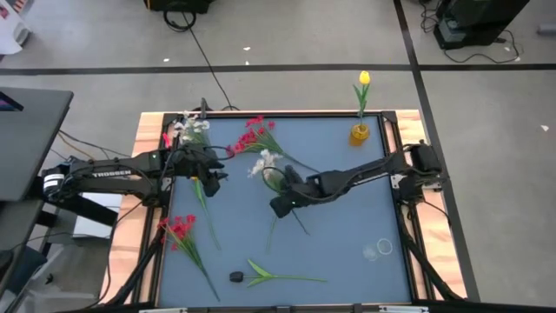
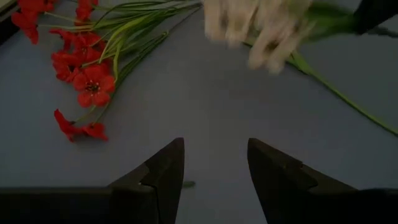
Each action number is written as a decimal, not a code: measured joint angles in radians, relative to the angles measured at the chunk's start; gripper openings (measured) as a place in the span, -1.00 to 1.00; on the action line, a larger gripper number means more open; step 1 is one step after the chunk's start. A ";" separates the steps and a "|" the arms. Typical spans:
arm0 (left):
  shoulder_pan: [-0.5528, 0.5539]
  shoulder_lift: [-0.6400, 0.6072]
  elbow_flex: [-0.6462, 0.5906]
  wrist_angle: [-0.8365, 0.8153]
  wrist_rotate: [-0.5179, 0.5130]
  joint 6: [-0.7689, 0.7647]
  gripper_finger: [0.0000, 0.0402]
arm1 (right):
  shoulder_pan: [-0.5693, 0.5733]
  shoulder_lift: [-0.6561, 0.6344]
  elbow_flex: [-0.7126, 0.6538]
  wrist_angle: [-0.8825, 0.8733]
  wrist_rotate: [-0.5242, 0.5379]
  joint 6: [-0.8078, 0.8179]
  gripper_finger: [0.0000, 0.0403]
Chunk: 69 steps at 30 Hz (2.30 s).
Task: Sort flowers into vase by color
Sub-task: Put the right white flowers into the yellow vase
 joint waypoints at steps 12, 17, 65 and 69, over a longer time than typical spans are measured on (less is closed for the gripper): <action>0.000 0.000 0.000 0.167 0.049 -0.008 -0.09 | 0.000 -0.204 0.000 0.021 0.309 -0.123 -0.96; 0.000 0.000 0.000 0.255 0.049 -0.010 -0.09 | -0.030 -0.310 0.002 0.041 0.397 -0.279 -0.96; -0.123 0.564 0.349 1.009 -0.099 -0.056 -0.55 | -0.354 -0.325 0.002 0.606 -0.270 -0.819 -0.91; -0.095 0.518 0.349 0.977 -0.094 -0.086 -0.81 | -0.355 -0.334 0.004 0.614 -0.246 -0.798 -0.91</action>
